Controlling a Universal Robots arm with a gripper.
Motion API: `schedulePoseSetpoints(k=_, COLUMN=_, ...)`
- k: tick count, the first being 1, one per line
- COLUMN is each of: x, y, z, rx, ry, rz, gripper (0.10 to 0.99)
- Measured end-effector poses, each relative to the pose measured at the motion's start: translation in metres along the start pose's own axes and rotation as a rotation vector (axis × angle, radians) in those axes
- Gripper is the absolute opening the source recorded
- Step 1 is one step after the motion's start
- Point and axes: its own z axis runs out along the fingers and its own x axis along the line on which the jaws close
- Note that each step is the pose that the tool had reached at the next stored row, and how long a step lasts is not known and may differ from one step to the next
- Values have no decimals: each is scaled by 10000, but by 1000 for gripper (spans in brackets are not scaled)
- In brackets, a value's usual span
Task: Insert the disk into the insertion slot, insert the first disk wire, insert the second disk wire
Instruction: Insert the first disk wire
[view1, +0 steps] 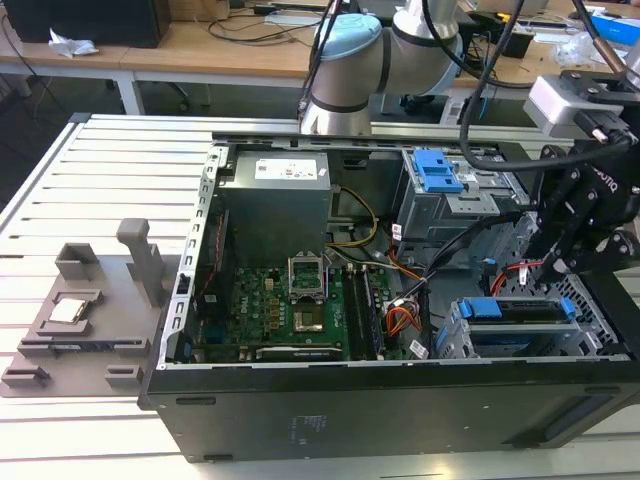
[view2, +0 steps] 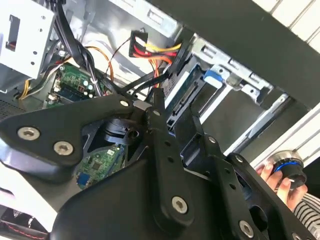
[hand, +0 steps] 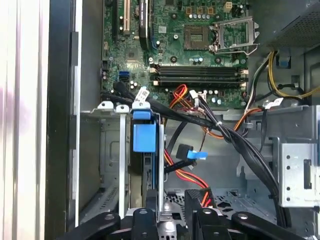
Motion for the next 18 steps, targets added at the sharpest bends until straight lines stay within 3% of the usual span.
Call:
schedulePoseSetpoints(k=3, x=-11, y=-67, z=0, rx=-1, ry=6, rz=-42, gripper=361)
schedulePoseSetpoints(k=7, x=-25, y=-179, z=20, rx=-2, ry=91, rz=-167, gripper=361)
schedulePoseSetpoints(k=16, x=-152, y=-237, z=35, rx=2, ry=146, rz=-654, gripper=361)
schedulePoseSetpoints(k=18, x=-173, y=-260, z=75, rx=-7, ry=404, rz=-888, gripper=361)
